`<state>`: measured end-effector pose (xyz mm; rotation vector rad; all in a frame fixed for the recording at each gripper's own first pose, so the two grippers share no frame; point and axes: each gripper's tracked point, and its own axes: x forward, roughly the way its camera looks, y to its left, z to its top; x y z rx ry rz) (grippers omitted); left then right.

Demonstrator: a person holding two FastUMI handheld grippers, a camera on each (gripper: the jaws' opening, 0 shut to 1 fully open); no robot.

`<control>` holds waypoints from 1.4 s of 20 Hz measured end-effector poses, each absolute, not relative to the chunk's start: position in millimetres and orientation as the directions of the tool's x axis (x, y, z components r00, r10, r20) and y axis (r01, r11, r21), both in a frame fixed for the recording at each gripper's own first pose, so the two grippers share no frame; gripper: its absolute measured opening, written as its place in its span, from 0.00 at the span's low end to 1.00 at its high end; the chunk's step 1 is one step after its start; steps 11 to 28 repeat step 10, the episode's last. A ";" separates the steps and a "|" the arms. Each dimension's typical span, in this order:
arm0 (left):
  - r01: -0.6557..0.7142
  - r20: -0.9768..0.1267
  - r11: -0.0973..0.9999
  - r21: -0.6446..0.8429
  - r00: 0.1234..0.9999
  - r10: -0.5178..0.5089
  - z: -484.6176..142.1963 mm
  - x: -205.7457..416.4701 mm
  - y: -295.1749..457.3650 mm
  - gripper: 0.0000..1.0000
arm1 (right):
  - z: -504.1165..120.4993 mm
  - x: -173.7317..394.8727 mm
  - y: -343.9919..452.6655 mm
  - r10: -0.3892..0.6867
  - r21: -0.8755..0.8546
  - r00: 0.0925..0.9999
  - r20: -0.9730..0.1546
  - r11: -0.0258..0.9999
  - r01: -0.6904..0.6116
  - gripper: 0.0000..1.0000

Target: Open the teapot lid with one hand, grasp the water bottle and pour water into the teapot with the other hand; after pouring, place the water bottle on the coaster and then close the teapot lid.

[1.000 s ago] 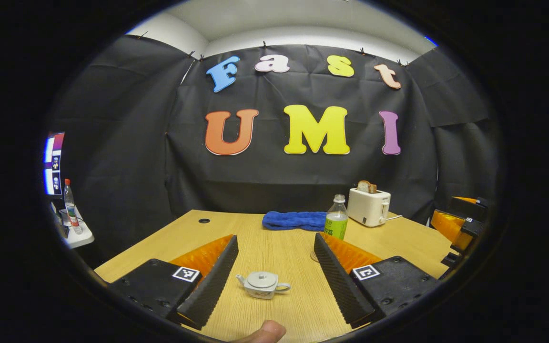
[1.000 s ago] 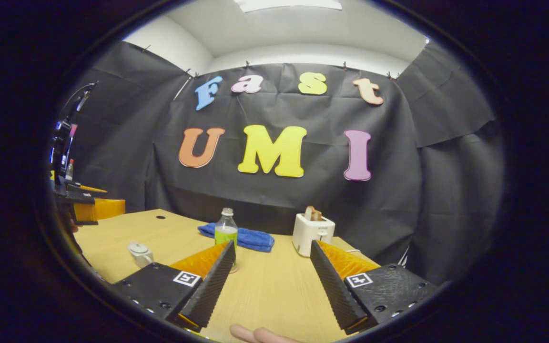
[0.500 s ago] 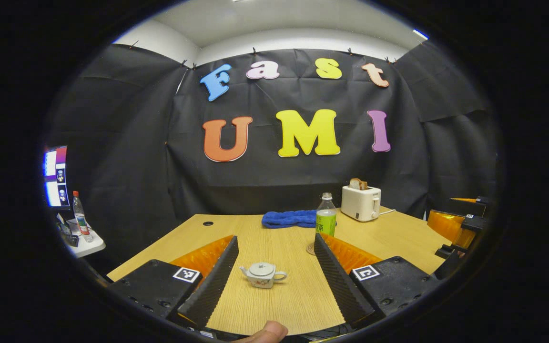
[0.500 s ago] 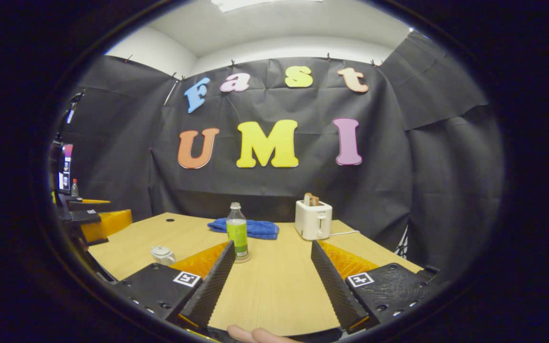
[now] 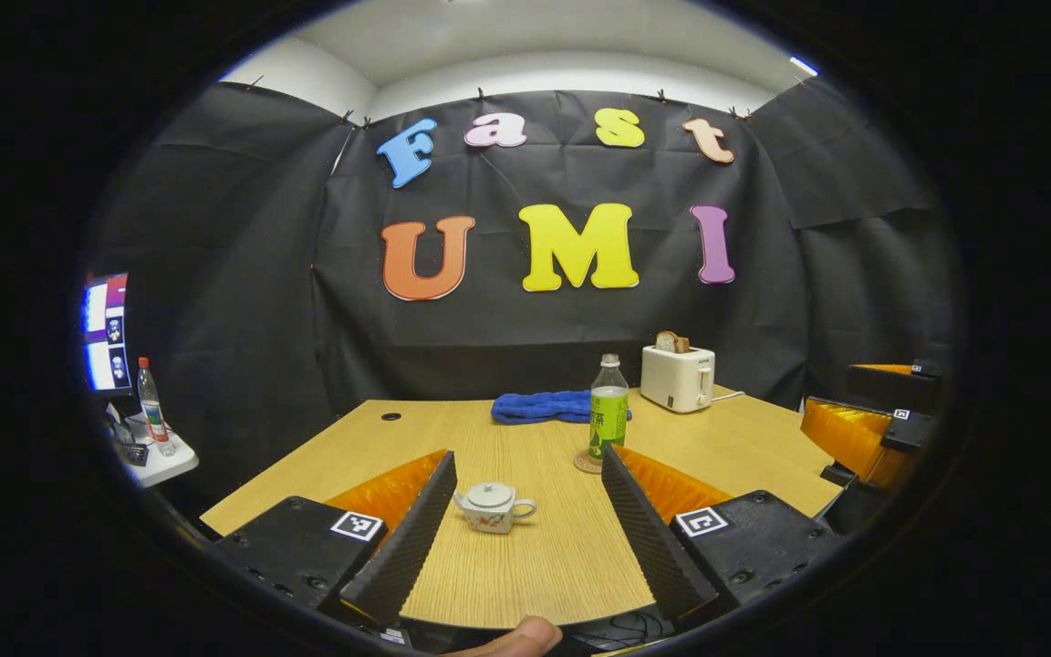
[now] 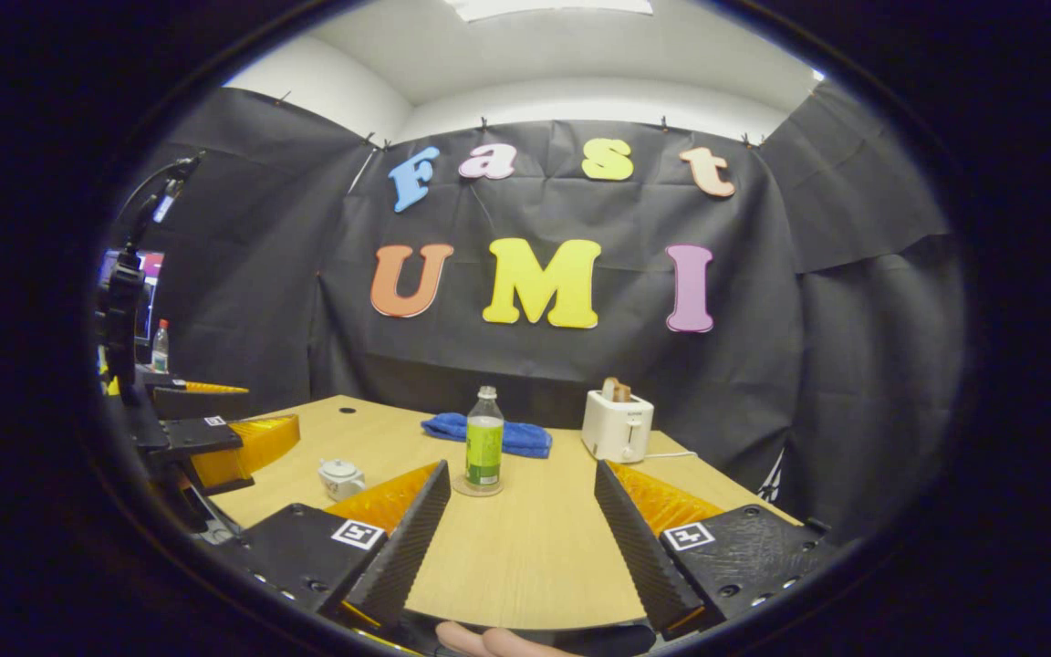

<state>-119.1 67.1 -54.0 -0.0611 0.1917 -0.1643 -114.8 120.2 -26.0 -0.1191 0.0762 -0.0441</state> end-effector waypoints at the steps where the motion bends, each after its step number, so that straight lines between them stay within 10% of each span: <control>1: 0.156 -0.184 0.985 -0.078 0.968 -0.168 -54.8 -119.5 66.7 1.00 | -25.9 -115.2 116.4 -0.055 -0.128 0.996 -0.069 0.991 0.046 0.95; 28: 0.179 -0.183 0.982 -0.056 0.965 -0.187 -59.7 -115.6 45.6 1.00 | -38.2 -106.7 107.0 -0.062 -0.079 0.991 -0.117 0.995 0.053 0.95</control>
